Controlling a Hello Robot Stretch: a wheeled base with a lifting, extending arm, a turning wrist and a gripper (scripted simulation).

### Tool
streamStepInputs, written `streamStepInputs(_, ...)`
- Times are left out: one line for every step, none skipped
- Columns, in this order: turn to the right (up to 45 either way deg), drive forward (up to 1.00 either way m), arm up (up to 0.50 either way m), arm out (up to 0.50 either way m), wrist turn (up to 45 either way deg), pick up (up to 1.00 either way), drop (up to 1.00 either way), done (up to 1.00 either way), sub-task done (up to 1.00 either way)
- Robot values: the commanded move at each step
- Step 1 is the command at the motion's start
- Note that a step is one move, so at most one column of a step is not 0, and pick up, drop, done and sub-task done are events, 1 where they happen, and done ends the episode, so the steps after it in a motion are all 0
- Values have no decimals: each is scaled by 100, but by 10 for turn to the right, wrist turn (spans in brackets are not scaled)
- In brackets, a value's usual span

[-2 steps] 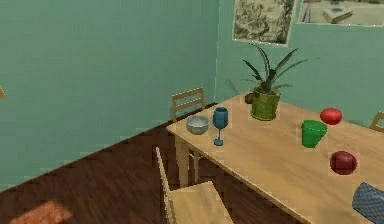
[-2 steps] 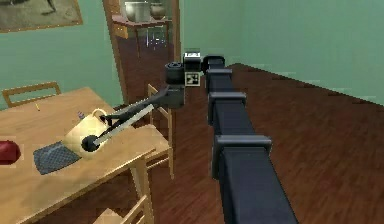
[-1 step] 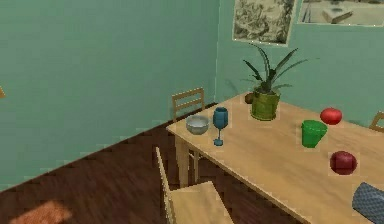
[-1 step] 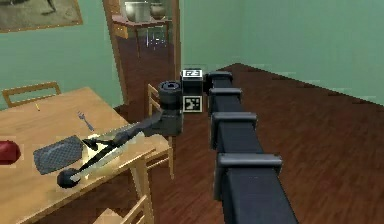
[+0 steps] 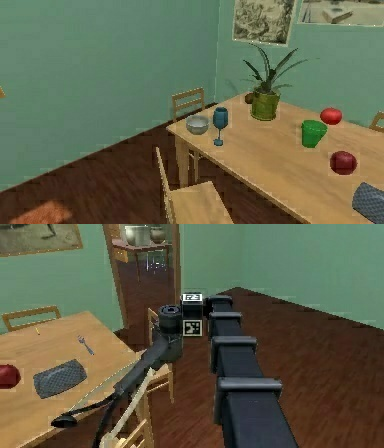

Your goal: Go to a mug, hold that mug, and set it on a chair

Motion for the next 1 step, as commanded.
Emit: streamStepInputs(0, 0, 0, -20, 0, 0, 0, 0, 0)
